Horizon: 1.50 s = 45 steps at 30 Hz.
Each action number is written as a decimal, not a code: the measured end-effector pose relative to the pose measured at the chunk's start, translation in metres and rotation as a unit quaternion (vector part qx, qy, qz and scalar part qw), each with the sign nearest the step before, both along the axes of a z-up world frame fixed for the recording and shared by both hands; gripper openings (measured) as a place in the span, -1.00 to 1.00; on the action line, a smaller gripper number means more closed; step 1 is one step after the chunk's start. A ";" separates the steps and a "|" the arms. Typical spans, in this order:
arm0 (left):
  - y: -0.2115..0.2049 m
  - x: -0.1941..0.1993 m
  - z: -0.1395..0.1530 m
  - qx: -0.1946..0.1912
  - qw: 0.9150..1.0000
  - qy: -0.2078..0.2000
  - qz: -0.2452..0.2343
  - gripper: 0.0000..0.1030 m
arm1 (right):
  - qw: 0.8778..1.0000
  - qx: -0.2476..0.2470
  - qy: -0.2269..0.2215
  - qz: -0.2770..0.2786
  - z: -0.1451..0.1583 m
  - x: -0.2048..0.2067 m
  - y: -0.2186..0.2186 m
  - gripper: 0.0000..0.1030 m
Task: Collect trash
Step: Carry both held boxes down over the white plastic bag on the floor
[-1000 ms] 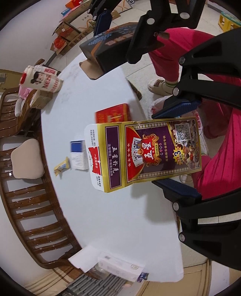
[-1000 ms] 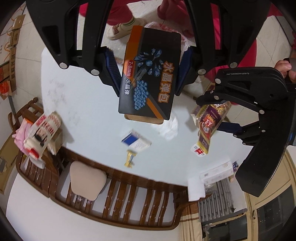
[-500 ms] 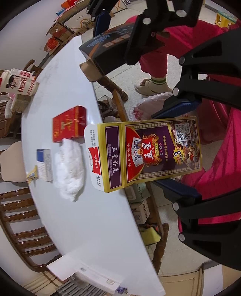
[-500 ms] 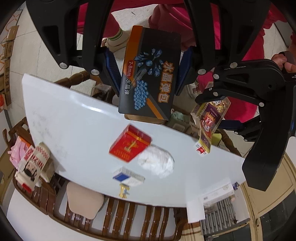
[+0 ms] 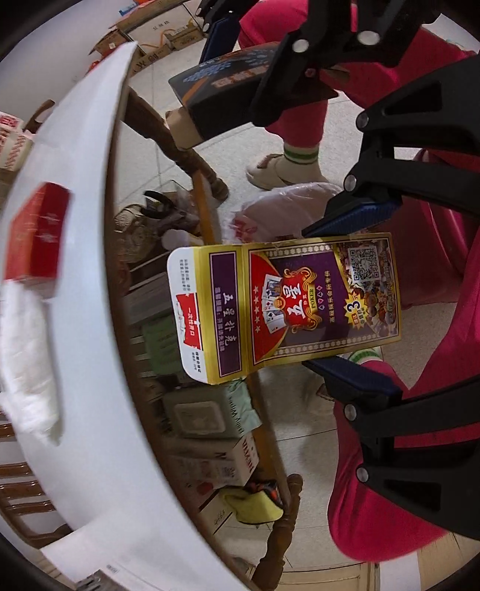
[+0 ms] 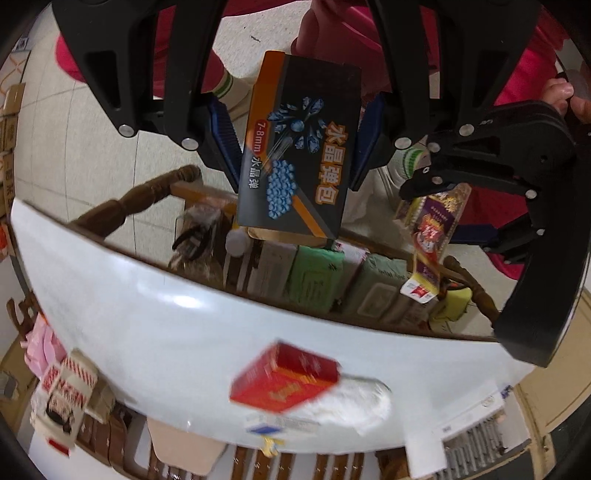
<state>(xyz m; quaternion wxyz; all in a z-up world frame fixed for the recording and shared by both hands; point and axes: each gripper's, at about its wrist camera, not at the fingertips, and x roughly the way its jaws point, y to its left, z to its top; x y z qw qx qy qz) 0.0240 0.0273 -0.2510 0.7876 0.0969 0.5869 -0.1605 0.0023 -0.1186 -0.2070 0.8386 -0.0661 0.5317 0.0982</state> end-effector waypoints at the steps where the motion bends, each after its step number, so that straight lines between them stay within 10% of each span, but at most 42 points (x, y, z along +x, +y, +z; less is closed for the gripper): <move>1: -0.001 0.001 -0.005 0.000 1.000 0.006 -0.001 0.18 | 1.000 0.003 0.008 -0.005 -0.008 0.002 -0.002 0.08; 45: -0.009 0.071 -0.204 -0.003 0.963 0.256 0.081 0.19 | 0.979 0.023 0.195 -0.064 -0.197 0.050 -0.023 0.08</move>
